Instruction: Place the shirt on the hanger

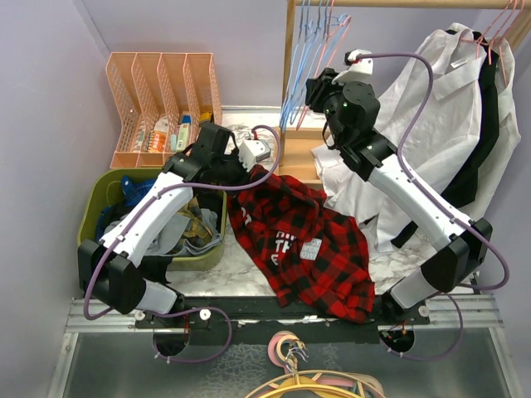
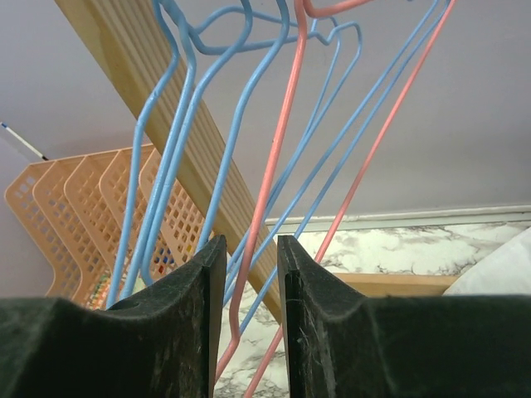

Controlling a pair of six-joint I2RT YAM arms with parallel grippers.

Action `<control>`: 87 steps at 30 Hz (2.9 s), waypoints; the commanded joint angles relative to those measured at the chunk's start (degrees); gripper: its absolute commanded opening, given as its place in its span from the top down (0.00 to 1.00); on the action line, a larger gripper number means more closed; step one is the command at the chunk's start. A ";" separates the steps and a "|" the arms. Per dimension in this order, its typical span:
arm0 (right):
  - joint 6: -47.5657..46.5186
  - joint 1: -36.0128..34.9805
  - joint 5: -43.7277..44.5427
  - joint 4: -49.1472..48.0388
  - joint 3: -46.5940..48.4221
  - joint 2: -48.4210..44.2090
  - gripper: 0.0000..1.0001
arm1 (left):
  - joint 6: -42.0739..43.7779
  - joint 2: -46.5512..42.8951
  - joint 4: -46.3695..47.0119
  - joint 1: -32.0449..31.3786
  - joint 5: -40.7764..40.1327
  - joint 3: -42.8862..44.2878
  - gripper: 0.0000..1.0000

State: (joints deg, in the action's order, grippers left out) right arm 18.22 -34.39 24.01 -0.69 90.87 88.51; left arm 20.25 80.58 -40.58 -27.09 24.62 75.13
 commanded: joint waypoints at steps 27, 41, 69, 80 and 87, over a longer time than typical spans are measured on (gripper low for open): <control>-14.60 1.11 10.37 7.01 7.52 4.15 0.78 | 0.33 -2.32 0.75 0.55 1.14 -0.51 1.00; -28.51 1.17 9.77 2.50 3.45 -2.50 0.99 | 0.06 -1.55 -0.22 1.30 0.32 0.68 1.00; 21.84 1.08 -33.59 56.57 -27.62 -60.11 0.99 | 1.44 5.71 -6.92 1.59 -4.49 13.49 1.00; 27.81 2.10 -49.47 53.15 -33.90 -69.95 0.99 | 0.13 11.20 -10.91 -1.27 -11.44 21.49 1.00; 24.10 2.22 -50.26 44.47 -40.08 -66.03 0.99 | 0.98 10.13 -13.04 -3.08 -8.41 21.86 1.00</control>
State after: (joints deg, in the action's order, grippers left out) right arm 44.27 -32.51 -22.94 53.63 52.53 20.51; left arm 20.78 91.94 -51.59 -29.61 14.50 95.44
